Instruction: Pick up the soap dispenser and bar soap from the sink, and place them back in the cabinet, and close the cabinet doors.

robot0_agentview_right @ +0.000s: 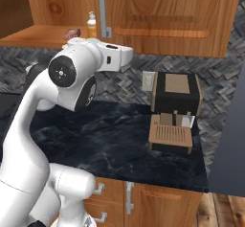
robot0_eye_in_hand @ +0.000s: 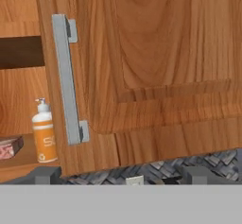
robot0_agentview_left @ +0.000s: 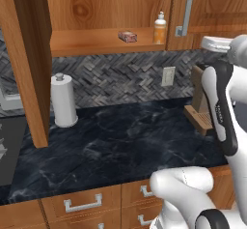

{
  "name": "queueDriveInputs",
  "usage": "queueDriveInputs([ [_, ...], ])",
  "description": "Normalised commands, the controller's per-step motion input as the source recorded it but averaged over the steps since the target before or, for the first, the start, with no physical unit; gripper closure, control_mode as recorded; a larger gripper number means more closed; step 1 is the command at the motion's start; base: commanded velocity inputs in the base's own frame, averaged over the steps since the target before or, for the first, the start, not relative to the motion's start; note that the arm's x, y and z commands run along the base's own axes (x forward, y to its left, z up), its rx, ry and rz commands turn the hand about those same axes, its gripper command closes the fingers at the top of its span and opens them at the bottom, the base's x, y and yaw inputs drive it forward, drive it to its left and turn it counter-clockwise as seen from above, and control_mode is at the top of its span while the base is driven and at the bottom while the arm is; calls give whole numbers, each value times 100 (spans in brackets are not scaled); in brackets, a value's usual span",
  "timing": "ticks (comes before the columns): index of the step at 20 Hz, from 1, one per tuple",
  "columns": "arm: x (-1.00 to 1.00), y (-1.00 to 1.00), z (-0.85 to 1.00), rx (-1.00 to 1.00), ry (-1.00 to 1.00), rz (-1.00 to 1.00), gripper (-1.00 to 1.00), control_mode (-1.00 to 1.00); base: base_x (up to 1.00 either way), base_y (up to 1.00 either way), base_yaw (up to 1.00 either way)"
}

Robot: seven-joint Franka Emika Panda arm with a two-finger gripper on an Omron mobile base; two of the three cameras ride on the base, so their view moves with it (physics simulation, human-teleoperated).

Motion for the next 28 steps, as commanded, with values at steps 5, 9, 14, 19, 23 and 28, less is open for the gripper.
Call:
queueDriveInputs([
  [5, -34, 24, 6, -4, -4, 0, -100, -100, 0, 0, 0],
  [9, -34, 33, 1, -4, -6, 0, -100, -100, 0, 0, 0],
  [14, -39, 30, 5, -3, -4, 0, -100, -100, 0, 0, 0],
  [19, -43, 33, 0, -3, -1, 0, -100, -100, 0, 0, 0],
  [23, -43, 43, 0, -2, 0, 0, -100, -100, 0, 0, 0],
  [28, -45, 43, 0, 0, 0, 0, -100, -100, 0, 0, 0],
])
